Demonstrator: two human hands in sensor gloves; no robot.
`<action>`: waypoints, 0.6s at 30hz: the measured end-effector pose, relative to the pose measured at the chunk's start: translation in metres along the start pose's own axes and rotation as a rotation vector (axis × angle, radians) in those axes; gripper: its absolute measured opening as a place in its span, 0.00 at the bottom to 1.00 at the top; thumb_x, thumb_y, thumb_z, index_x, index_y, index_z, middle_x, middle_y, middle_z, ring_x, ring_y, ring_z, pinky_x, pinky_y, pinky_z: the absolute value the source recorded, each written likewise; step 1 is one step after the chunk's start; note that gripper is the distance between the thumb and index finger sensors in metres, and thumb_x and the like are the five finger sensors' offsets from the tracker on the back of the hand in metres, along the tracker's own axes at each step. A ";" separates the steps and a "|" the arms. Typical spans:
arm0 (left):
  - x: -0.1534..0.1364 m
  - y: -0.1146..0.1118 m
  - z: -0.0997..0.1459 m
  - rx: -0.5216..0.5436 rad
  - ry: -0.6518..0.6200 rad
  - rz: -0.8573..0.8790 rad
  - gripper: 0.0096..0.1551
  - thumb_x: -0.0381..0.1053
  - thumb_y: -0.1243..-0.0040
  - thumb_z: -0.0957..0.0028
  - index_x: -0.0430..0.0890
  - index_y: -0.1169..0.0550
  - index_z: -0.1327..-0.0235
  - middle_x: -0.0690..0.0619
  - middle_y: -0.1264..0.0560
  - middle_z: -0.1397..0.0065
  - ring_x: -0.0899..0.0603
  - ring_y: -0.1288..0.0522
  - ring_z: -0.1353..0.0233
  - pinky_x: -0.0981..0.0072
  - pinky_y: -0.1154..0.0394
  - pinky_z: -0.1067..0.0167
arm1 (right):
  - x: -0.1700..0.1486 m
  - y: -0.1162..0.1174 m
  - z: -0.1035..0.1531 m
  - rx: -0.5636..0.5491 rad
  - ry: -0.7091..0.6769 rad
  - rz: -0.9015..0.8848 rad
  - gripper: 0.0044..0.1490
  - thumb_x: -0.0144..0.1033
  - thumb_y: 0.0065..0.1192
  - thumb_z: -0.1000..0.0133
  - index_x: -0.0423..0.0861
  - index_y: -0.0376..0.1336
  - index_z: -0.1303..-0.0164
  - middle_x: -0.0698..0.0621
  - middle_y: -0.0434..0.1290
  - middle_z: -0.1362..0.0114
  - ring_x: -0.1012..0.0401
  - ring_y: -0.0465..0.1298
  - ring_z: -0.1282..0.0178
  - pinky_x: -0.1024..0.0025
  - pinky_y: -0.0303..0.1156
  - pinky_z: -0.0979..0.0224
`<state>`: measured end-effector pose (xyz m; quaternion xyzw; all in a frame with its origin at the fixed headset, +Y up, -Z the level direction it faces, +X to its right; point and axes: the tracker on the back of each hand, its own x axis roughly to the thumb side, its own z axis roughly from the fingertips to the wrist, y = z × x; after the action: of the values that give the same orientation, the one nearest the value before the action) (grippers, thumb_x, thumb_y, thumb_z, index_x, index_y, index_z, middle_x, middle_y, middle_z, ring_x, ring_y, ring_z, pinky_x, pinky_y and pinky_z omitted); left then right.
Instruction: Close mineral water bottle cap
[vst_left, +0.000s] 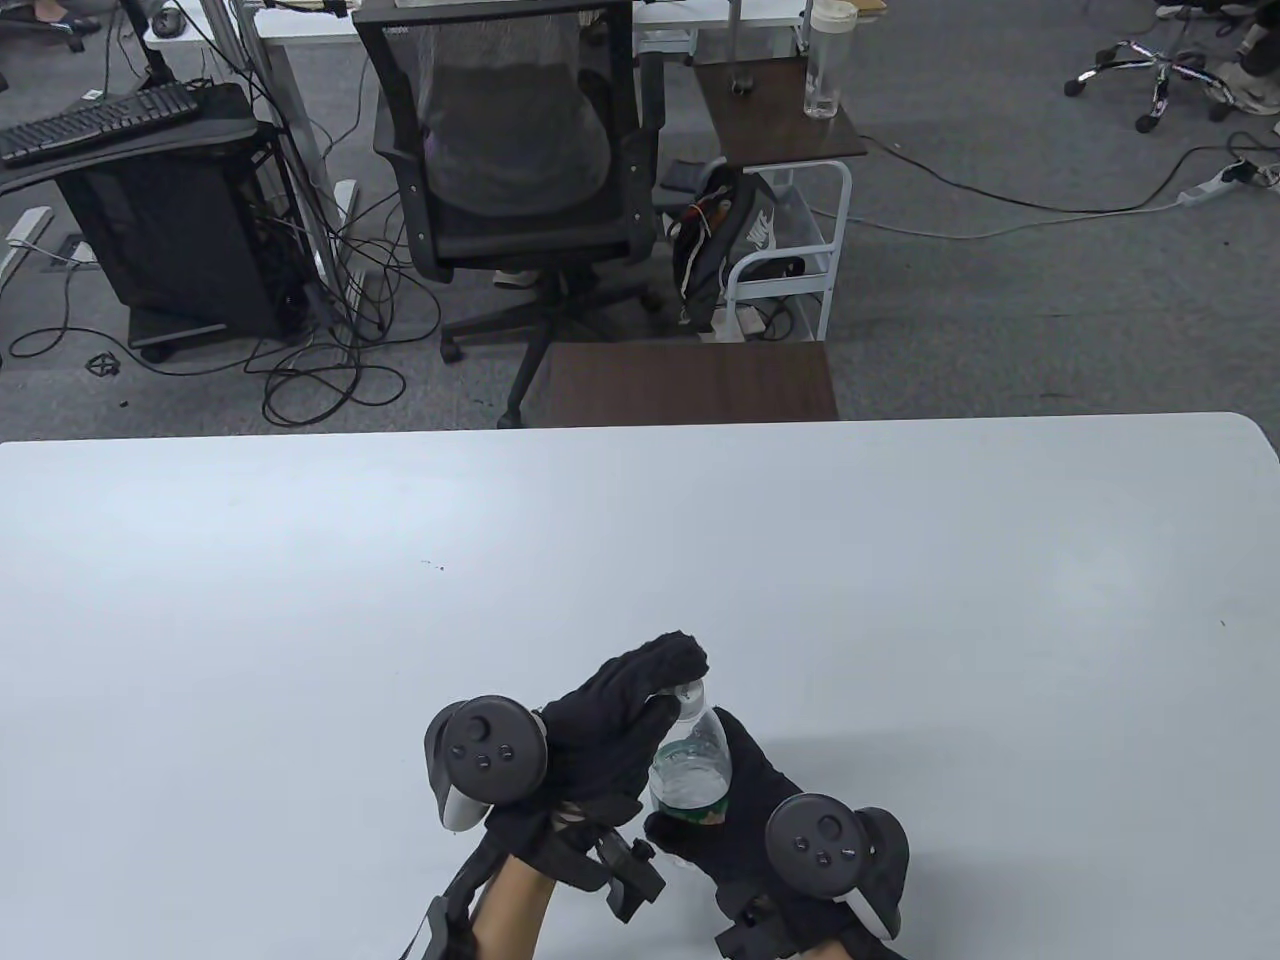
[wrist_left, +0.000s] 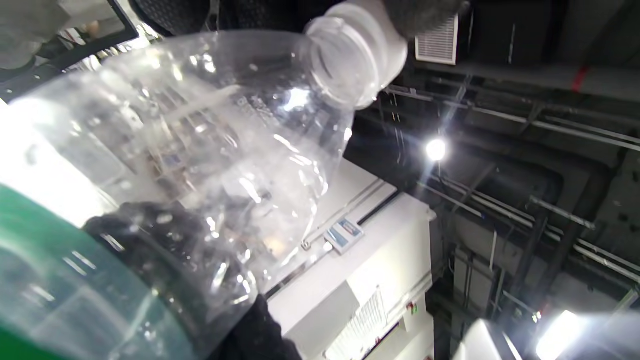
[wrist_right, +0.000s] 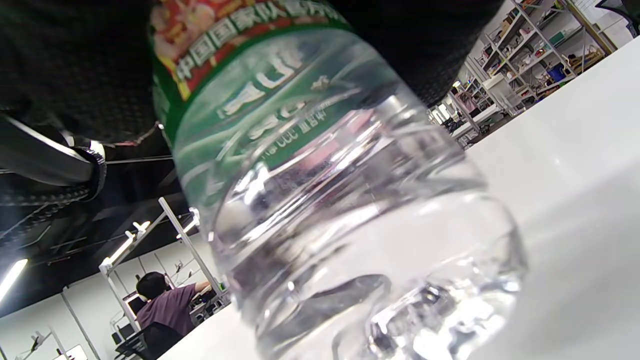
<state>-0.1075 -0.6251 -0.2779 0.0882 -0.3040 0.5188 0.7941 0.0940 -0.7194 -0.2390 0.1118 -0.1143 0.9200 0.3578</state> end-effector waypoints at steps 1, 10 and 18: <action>0.000 -0.001 0.001 0.037 0.011 -0.017 0.34 0.56 0.42 0.39 0.46 0.33 0.22 0.36 0.34 0.21 0.30 0.28 0.28 0.28 0.39 0.30 | 0.000 0.000 0.000 -0.001 0.002 -0.001 0.65 0.68 0.76 0.59 0.46 0.49 0.22 0.47 0.68 0.25 0.57 0.80 0.28 0.59 0.75 0.23; 0.002 -0.005 0.002 0.144 0.036 -0.052 0.25 0.53 0.31 0.45 0.52 0.22 0.35 0.45 0.24 0.29 0.36 0.22 0.34 0.39 0.32 0.30 | 0.002 0.001 0.001 -0.013 -0.005 0.011 0.65 0.67 0.76 0.59 0.45 0.50 0.22 0.47 0.69 0.26 0.57 0.81 0.29 0.58 0.75 0.23; -0.009 -0.003 -0.003 -0.027 -0.001 0.179 0.24 0.50 0.36 0.42 0.53 0.23 0.32 0.47 0.25 0.25 0.36 0.24 0.30 0.39 0.35 0.29 | 0.000 -0.004 0.002 0.002 -0.033 -0.036 0.64 0.65 0.79 0.60 0.47 0.50 0.22 0.48 0.69 0.25 0.58 0.81 0.28 0.58 0.75 0.23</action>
<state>-0.1065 -0.6320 -0.2852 0.0503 -0.3183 0.5833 0.7456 0.0975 -0.7170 -0.2371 0.1293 -0.1175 0.9116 0.3722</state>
